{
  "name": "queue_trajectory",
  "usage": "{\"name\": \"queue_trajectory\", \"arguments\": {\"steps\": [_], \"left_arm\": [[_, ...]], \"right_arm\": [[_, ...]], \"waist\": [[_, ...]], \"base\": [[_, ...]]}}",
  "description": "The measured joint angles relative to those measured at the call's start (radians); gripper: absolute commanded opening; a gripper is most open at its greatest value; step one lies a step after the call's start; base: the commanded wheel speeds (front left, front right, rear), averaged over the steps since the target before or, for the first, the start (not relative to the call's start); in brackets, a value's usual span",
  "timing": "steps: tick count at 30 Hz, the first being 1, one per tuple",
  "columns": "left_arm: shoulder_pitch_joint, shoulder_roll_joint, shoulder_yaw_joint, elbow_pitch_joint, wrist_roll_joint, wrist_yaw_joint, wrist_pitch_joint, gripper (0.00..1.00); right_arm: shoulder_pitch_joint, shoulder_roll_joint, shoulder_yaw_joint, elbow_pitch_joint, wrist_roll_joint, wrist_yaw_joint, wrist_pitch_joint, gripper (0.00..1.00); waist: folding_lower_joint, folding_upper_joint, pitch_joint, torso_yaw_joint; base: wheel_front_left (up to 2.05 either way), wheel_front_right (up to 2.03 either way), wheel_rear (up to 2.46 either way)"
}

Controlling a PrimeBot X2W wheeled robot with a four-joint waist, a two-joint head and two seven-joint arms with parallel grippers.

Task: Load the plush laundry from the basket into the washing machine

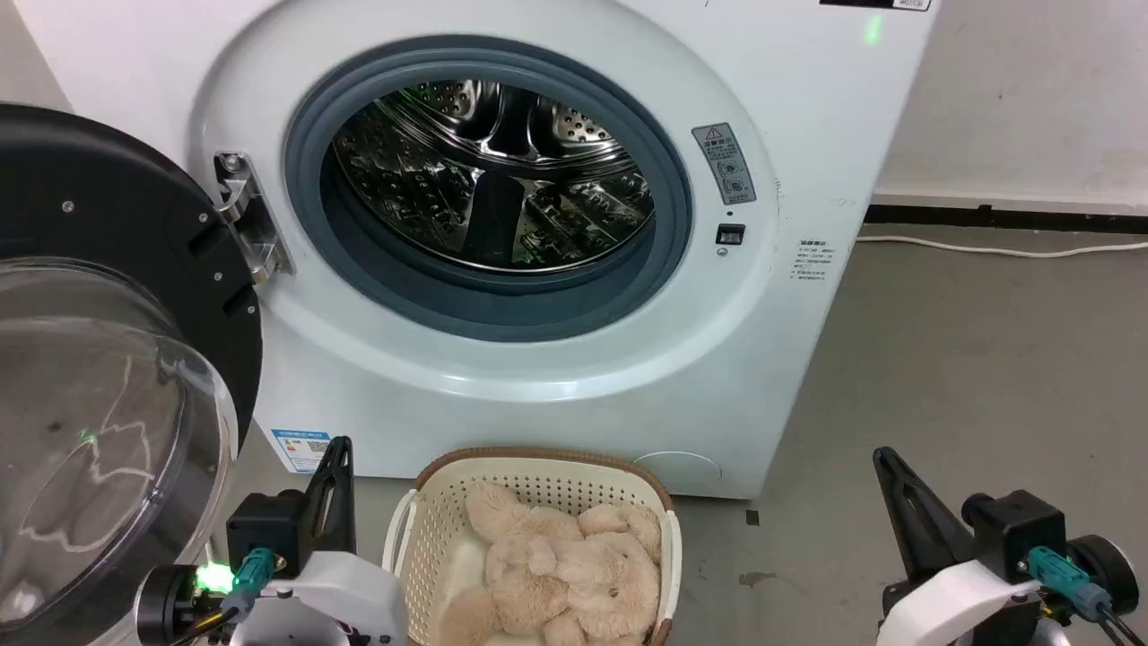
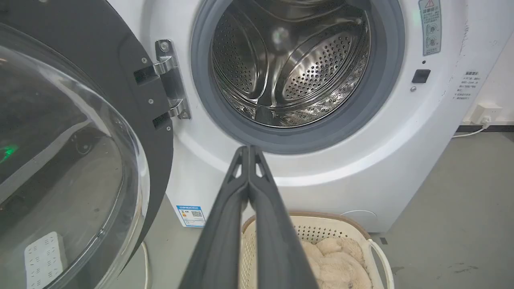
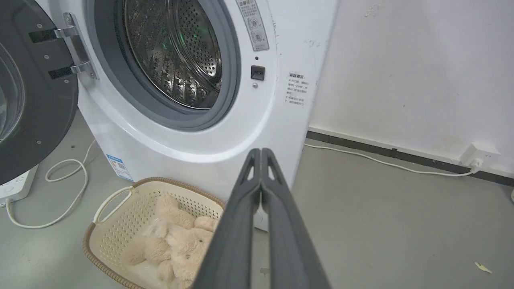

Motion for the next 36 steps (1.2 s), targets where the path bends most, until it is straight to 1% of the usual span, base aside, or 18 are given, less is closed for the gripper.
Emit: {"name": "queue_trajectory", "arguments": {"steps": [24,25,36], "left_arm": [[0.0,0.0,0.0,0.0,0.0,0.0,0.0,0.0],[0.0,0.0,0.0,0.001,0.0,0.001,0.0,1.0],[0.0,0.0,-0.022,0.001,0.0,0.006,-0.009,1.0]], "right_arm": [[0.0,0.0,0.0,0.0,0.0,0.0,0.0,0.0],[0.0,0.0,0.0,0.0,0.001,0.0,0.0,1.0],[0.002,0.0,-0.008,-0.001,0.021,0.0,-0.008,1.0]], "waist": [[0.0,0.0,0.0,0.0],[0.0,0.0,0.0,0.0],[0.0,0.0,0.001,-0.005]], "base": [[0.0,0.0,0.0],[0.0,0.0,0.0],[0.0,0.0,0.0]]}}
